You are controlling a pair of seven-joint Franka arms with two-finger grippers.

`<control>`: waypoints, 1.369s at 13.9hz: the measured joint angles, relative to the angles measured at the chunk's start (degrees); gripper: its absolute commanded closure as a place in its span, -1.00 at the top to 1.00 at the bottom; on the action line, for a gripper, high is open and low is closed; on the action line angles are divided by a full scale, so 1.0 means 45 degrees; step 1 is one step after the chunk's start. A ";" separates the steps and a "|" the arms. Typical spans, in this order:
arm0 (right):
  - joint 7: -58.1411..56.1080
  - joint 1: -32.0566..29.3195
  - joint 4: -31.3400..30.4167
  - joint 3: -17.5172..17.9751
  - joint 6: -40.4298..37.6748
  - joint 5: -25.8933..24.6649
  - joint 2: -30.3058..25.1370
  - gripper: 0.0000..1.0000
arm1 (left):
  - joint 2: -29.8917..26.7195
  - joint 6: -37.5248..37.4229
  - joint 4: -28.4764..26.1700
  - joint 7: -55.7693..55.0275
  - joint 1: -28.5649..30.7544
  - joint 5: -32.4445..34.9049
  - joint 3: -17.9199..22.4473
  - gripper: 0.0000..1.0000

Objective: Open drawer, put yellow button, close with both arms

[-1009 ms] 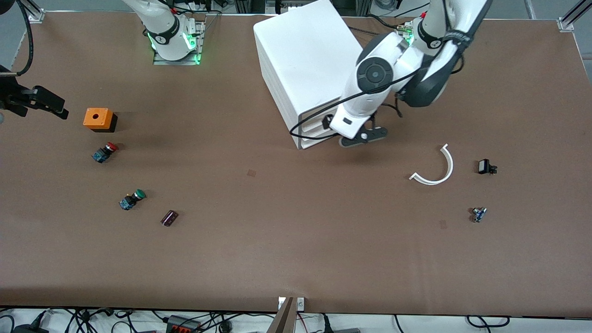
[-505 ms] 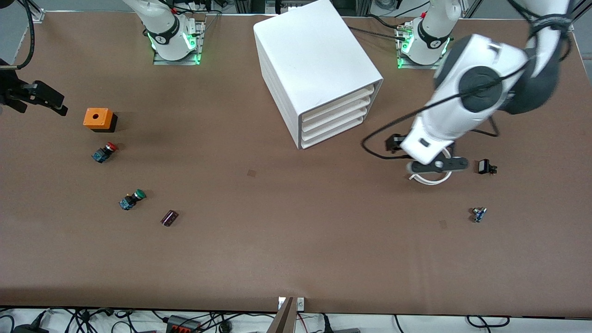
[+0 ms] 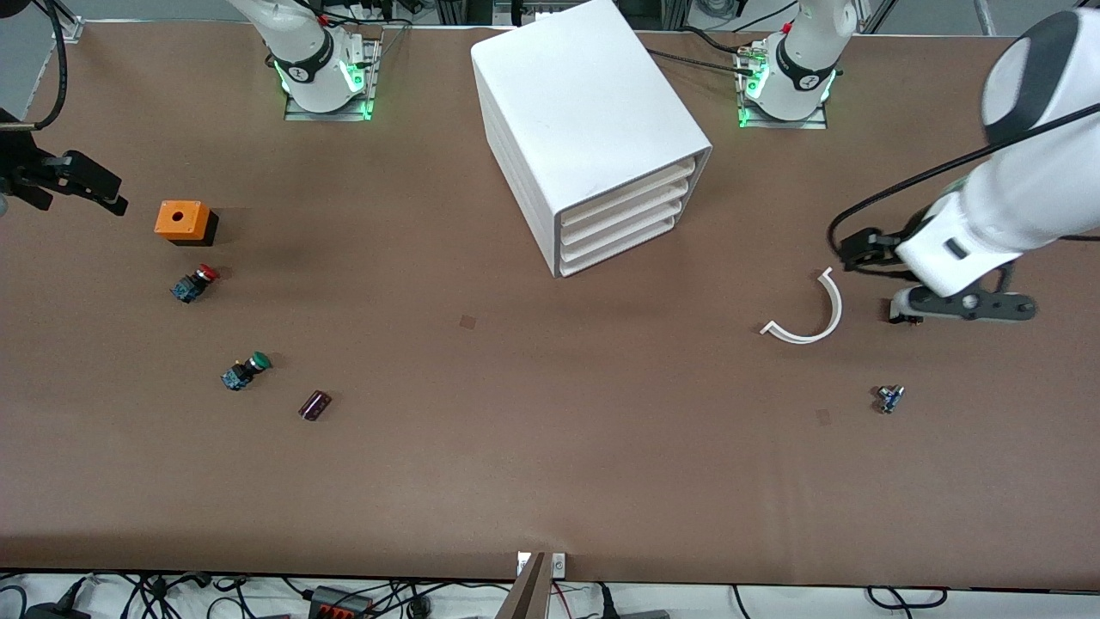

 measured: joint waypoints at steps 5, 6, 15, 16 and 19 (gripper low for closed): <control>0.0000 0.0016 -0.0149 0.0034 -0.0456 0.0000 0.0041 1.00 | -0.1040 -0.0192 -0.0716 0.1740 -0.1297 -0.1036 0.3208 1.00; 0.0000 0.0019 -0.0150 0.0042 -0.0455 0.0000 0.0041 1.00 | -0.1321 -0.0069 -0.1116 0.2079 -0.1725 -0.1370 0.3944 1.00; -0.0046 0.0024 -0.0154 0.0050 -0.0445 0.0000 0.0137 1.00 | -0.3103 0.2561 -0.3273 0.2778 -0.2561 -0.1538 0.5136 1.00; -0.0056 0.0024 -0.0154 0.0050 -0.0440 0.0000 0.0162 1.00 | -0.3102 0.2595 -0.3281 0.2650 -0.2615 -0.1537 0.5137 1.00; -0.0083 0.0025 -0.0154 0.0056 -0.0425 0.0000 0.0234 1.00 | -0.3139 0.2605 -0.3283 0.2497 -0.2733 -0.1424 0.5149 1.00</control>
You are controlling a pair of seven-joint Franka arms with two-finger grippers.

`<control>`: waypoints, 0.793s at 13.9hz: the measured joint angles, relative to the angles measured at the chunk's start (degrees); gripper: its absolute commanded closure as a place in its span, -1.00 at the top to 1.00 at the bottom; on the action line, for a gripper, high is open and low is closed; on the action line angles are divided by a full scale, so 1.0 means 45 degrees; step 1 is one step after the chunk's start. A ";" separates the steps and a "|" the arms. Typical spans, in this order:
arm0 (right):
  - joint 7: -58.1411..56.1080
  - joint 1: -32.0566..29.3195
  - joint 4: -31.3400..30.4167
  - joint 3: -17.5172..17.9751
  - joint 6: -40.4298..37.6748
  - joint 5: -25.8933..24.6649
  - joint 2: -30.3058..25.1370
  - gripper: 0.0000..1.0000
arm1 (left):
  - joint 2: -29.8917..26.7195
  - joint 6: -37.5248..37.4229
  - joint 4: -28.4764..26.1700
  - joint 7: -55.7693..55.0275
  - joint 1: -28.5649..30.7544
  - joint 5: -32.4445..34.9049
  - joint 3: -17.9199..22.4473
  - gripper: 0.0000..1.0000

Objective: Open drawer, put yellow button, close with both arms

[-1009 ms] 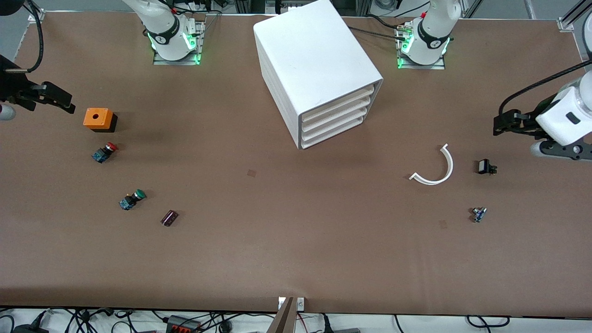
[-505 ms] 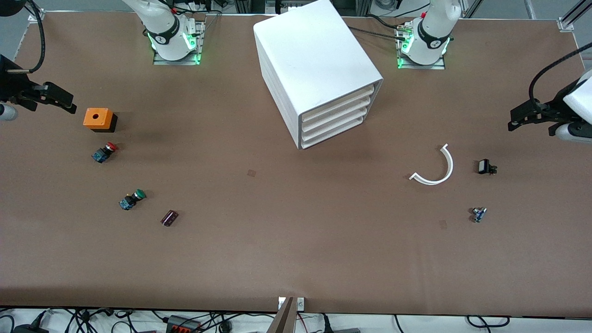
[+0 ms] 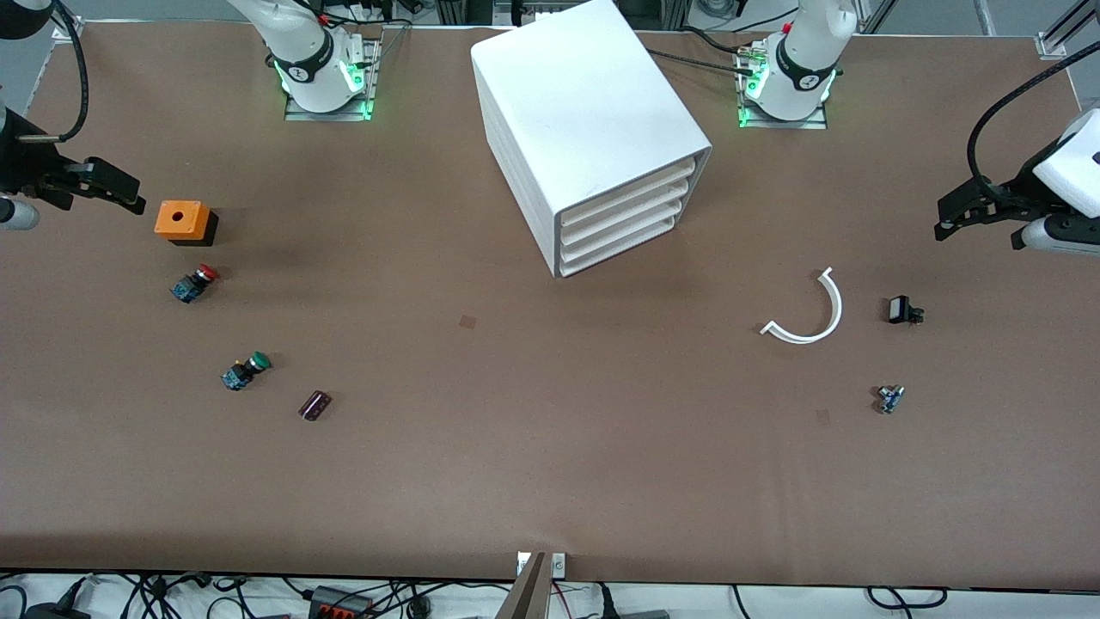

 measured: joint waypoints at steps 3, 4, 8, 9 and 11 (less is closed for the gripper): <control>-0.0014 0.0008 0.0000 0.0010 0.0008 0.0000 0.0012 1.00 | -0.0086 -0.0001 -0.0004 -0.0059 -0.0036 0.0028 0.0011 1.00; -0.0019 0.0011 0.0000 0.0017 0.0027 0.0000 0.0013 1.00 | -0.0100 -0.0010 -0.0005 -0.0063 -0.0036 0.0029 0.0022 1.00; -0.0021 0.0014 0.0000 0.0030 0.0151 0.0000 0.0017 1.00 | -0.0103 -0.0097 -0.0007 -0.0065 -0.0039 0.0030 0.0047 1.00; -0.0023 0.0014 0.0000 0.0030 0.0159 0.0000 0.0017 1.00 | -0.0103 -0.0104 -0.0008 -0.0065 -0.0039 0.0030 0.0050 1.00; -0.0024 0.0014 0.0000 0.0030 0.0175 0.0000 0.0018 1.00 | -0.0104 -0.0107 -0.0009 -0.0065 -0.0040 0.0030 0.0054 1.00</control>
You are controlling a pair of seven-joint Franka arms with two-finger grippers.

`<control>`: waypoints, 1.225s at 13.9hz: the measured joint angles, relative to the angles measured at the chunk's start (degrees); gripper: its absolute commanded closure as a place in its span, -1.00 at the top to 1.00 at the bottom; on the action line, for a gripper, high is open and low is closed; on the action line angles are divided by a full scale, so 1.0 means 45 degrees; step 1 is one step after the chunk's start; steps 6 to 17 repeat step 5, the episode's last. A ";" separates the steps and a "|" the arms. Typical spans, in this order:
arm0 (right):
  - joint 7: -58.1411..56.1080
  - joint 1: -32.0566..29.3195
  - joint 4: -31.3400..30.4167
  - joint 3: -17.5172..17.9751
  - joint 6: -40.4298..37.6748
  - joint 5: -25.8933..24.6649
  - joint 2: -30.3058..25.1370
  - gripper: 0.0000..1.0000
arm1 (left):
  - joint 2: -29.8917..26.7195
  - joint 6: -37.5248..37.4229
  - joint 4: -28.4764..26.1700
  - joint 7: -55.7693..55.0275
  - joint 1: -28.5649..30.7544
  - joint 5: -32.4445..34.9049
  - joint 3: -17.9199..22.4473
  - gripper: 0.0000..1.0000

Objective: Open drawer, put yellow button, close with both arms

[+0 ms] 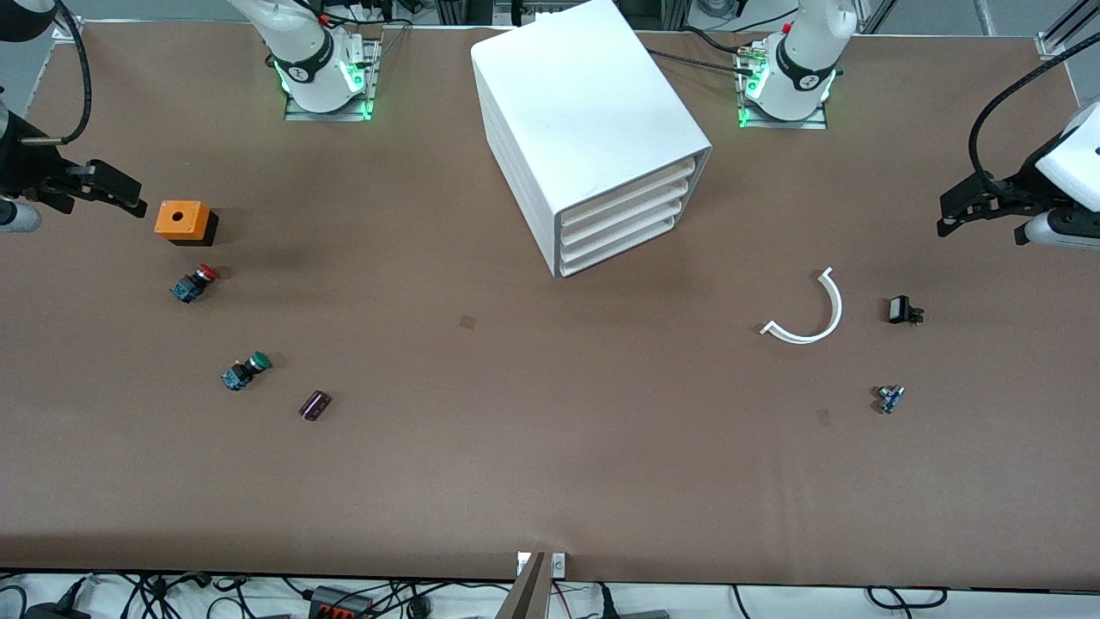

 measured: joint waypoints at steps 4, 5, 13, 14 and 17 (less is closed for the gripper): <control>-0.0005 0.0000 0.0000 0.0001 0.0069 0.0000 0.0000 1.00 | -0.0001 0.0000 -0.0001 0.0000 0.0000 0.0000 0.0004 1.00; -0.0006 0.0000 0.0000 0.0001 0.0072 0.0000 0.0000 1.00 | -0.0003 0.0000 -0.0001 0.0000 0.0000 0.0000 0.0008 1.00; -0.0006 0.0000 0.0000 0.0001 0.0072 0.0000 0.0000 1.00 | -0.0003 0.0000 -0.0001 0.0000 0.0000 0.0000 0.0008 1.00; -0.0006 0.0000 0.0000 0.0001 0.0072 0.0000 0.0000 1.00 | -0.0003 0.0000 -0.0001 0.0000 0.0000 0.0000 0.0008 1.00; -0.0006 0.0000 0.0000 0.0001 0.0072 0.0000 0.0000 1.00 | -0.0003 0.0000 -0.0001 0.0000 0.0000 0.0000 0.0008 1.00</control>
